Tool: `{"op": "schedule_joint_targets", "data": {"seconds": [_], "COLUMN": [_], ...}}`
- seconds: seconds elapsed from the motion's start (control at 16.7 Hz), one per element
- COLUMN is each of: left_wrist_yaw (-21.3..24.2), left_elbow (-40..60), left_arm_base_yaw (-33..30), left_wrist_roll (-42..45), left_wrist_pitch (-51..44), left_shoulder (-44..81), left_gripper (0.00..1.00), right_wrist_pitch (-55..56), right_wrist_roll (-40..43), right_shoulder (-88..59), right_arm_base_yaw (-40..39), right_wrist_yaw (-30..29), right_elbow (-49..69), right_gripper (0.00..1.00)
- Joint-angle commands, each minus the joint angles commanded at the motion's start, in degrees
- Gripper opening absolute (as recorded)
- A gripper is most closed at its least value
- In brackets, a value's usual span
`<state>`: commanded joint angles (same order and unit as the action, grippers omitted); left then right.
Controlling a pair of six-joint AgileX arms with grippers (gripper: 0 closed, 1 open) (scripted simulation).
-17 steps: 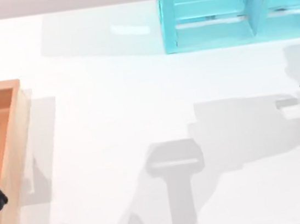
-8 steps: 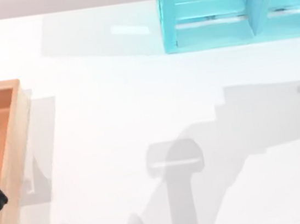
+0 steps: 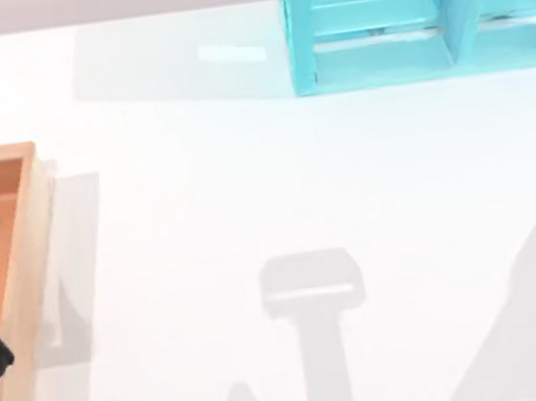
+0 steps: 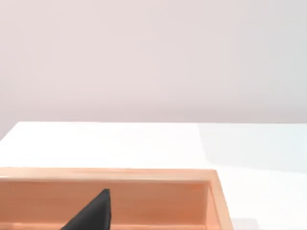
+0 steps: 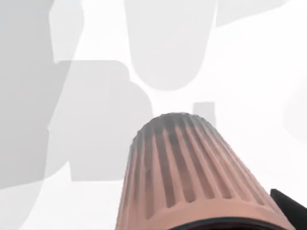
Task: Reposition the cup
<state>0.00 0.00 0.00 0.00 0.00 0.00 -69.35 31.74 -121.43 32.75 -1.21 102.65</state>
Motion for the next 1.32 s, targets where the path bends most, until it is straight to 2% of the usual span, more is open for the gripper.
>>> {"op": "schedule_joint_targets", "data": {"seconds": [0.18,0.54,0.96,1.26,1.32], "left_wrist_yaw": [0.00,0.00,0.00,0.00,0.00], "left_elbow": [0.00,0.00,0.00,0.00,0.00], "left_arm_base_yaw": [0.00,0.00,0.00,0.00,0.00], "left_wrist_roll": [0.00,0.00,0.00,0.00,0.00], "left_wrist_pitch": [0.00,0.00,0.00,0.00,0.00], "left_shoulder": [0.00,0.00,0.00,0.00,0.00], "left_gripper": [1.00,1.00,1.00,1.00,1.00], "right_wrist_pitch": [-2.23,-2.15,10.08,11.31,11.31], "right_wrist_roll": [5.36,6.00,5.40,5.34,5.34], "right_shoulder": [-1.11,-0.99,-2.69,-2.95,-2.95], "right_arm_base_yaw": [5.44,5.82,5.44,5.43,5.43], "right_wrist_yaw": [-0.10,-0.15,-0.19,-0.16,-0.16], "right_elbow": [4.80,5.12,-5.49,-6.66,-6.66], "right_gripper": [0.00,0.00,0.00,0.00,0.08]}}
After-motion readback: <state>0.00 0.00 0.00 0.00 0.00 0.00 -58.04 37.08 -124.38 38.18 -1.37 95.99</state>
